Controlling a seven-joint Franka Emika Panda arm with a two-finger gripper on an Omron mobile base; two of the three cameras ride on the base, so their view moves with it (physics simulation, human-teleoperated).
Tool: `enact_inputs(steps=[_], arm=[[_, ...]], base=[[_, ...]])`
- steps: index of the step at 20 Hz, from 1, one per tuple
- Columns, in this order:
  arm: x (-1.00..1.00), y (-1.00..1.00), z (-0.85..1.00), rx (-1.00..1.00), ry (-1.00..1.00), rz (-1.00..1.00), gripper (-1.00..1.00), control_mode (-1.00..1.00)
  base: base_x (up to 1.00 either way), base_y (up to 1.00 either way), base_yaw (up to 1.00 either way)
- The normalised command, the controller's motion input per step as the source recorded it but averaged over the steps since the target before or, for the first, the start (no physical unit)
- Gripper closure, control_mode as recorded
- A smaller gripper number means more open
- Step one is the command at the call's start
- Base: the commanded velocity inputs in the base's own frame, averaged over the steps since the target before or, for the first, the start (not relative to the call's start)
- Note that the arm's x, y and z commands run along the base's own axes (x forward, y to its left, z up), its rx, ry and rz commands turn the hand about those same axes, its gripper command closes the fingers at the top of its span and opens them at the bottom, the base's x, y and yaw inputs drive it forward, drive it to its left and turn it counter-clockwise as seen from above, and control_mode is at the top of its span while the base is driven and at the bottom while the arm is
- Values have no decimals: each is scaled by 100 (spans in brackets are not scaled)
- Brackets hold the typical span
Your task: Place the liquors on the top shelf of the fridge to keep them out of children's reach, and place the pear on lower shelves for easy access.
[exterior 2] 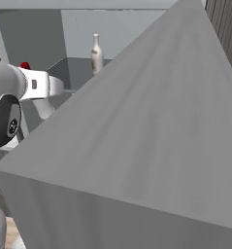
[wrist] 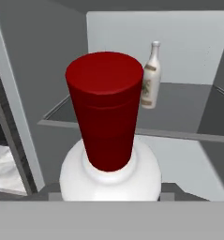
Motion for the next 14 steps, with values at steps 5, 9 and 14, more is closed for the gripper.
enact_inputs(steps=[5,9,14], arm=[[18,-1,27,3,-10,0,100,-100],[25,-2,26,5,-2,-1,100,-100],[35,0,18,6,0,-1,100,-100]], base=[[0,0,0],[0,0,0],[0,0,0]])
